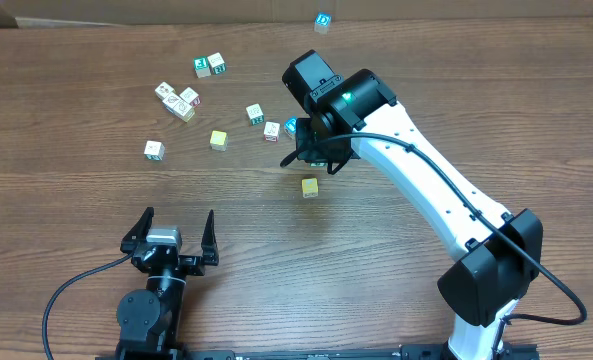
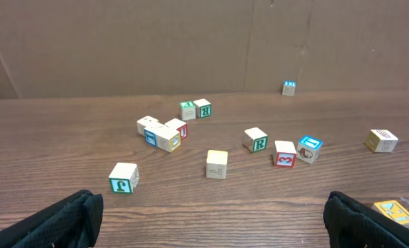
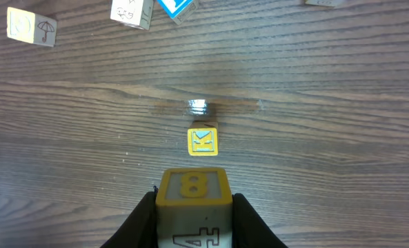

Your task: Form a tower

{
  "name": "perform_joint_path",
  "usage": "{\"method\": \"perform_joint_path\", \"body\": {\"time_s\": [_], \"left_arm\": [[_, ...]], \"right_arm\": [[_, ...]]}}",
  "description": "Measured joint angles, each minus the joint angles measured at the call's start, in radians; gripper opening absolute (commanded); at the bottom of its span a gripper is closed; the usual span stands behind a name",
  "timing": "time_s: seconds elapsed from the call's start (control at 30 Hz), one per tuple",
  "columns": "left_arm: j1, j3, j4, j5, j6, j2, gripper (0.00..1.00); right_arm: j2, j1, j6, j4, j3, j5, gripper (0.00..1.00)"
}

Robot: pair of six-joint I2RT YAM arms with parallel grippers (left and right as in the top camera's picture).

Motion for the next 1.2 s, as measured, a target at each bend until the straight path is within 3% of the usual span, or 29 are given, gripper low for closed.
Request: {"method": "perform_joint_path", "body": {"time_s": [0.47,1.2], "left_arm": [[0.000,0.000,0.000,0.000,0.000,0.000,1.00],[0.000,0.000,0.000,0.000,0.000,0.000,0.99]], "right_arm": [[0.000,0.000,0.001,0.045,-0.057,0.000,0.23],[0.000,0.000,0.000,0.266,-0.281,0.001,0.20]]}}
